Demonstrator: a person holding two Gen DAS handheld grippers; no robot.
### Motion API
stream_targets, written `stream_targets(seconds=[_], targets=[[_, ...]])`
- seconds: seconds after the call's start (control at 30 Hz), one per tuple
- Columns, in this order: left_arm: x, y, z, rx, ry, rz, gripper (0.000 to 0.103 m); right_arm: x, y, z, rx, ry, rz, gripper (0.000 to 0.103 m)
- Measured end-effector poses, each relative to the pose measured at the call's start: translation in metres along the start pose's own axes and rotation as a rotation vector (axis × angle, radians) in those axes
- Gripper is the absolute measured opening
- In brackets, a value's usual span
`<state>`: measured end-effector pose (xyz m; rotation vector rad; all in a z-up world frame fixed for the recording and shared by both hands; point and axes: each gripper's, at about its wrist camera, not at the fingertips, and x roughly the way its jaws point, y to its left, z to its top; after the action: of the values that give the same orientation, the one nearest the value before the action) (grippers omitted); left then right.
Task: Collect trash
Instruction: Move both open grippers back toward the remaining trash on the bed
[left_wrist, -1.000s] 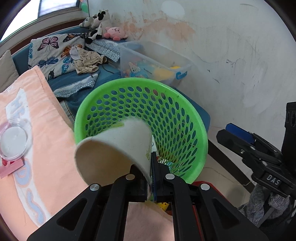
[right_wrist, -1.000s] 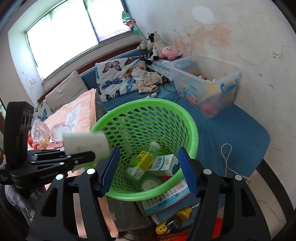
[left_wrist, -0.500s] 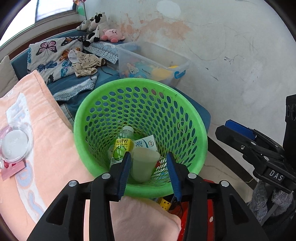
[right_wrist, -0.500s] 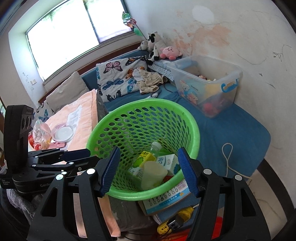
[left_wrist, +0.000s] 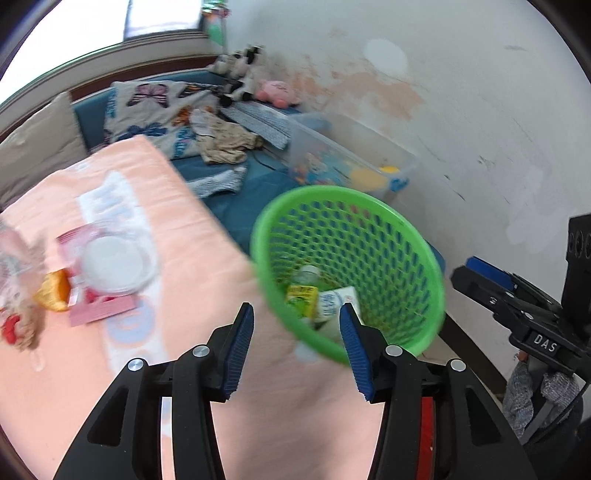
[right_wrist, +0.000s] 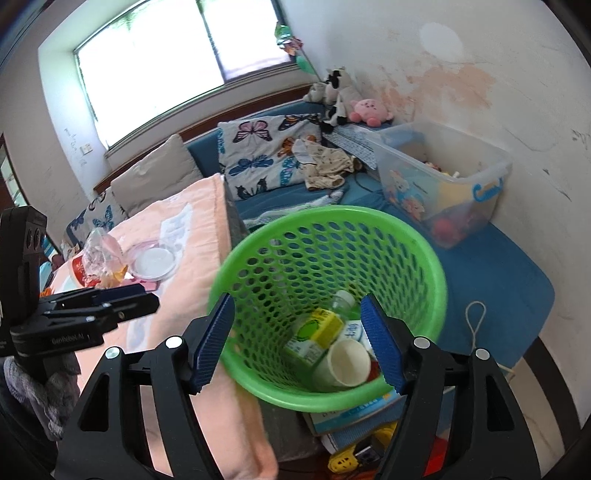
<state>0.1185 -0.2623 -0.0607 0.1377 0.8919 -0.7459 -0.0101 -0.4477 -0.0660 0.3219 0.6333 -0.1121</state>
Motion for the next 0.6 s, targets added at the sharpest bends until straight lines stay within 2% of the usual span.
stream_targets(seconds=[0.27, 0.57, 0.6], targets=[[-0.037, 0.068, -0.004, -0.126, -0.062, 0.125, 0.047, 0.015, 0.034, 0.007, -0.05, 0.011, 0.054, 0.072], [-0.07, 0.158, -0.016, -0.303, -0.112, 0.32, 0.047, 0.029, 0.068, 0.01, -0.098, 0.027, 0.111, 0.073], [-0.072, 0.17, -0.018, -0.327, -0.112, 0.337, 0.052, 0.032, 0.072, 0.01, -0.104, 0.032, 0.116, 0.073]])
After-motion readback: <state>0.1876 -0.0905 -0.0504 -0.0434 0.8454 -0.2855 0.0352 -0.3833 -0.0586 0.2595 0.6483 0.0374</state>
